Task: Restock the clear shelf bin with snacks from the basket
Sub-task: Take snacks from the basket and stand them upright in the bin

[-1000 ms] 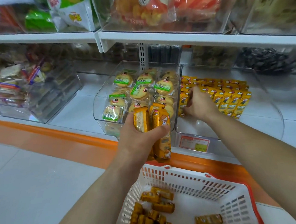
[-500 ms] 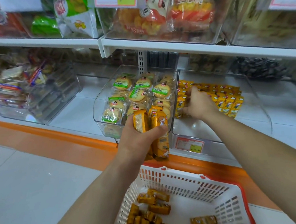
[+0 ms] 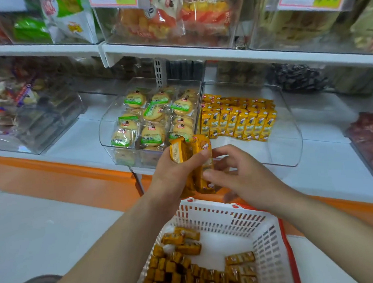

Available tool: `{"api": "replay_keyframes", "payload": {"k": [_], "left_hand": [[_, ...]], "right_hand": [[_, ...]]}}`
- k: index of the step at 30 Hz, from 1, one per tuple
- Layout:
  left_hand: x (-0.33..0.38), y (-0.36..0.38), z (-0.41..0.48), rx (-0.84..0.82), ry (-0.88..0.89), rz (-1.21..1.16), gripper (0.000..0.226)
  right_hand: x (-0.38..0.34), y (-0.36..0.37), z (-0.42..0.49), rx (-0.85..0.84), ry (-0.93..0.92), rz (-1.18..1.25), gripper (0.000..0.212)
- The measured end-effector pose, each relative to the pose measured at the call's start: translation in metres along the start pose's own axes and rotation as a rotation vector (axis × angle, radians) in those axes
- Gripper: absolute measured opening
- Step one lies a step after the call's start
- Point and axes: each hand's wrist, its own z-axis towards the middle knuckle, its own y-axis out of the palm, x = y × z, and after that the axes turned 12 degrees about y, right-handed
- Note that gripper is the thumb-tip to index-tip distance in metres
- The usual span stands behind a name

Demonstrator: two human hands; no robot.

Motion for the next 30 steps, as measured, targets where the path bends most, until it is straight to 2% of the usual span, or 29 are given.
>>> {"api": "replay_keyframes", "payload": {"k": [5, 9, 14, 18, 22, 27, 30], "left_hand": [[-0.003, 0.003, -0.003, -0.035, 0.004, -0.005, 0.050], [-0.002, -0.001, -0.005, -0.043, -0.008, -0.007, 0.047], [-0.002, -0.005, -0.005, -0.036, -0.012, 0.009, 0.031], [0.003, -0.011, -0.004, 0.029, 0.019, 0.085, 0.027], [0.012, -0.020, -0.004, 0.012, 0.026, 0.183, 0.020], [0.019, -0.025, -0.003, 0.033, -0.008, 0.185, 0.017], [0.021, -0.027, -0.003, 0.041, -0.019, 0.208, 0.014]], "right_hand": [[0.004, -0.001, -0.002, -0.039, 0.088, 0.181, 0.039], [0.008, -0.005, 0.000, -0.052, 0.113, 0.202, 0.047], [0.014, -0.001, 0.010, -0.116, 0.136, 0.298, 0.037], [0.012, -0.005, 0.017, -0.047, 0.101, 0.374, 0.038], [0.001, -0.032, 0.039, 0.183, 0.030, 0.232, 0.056], [0.007, -0.064, 0.110, 0.333, 0.109, 0.035, 0.070], [0.007, -0.069, 0.151, 0.379, 0.134, -0.143, 0.053]]}}
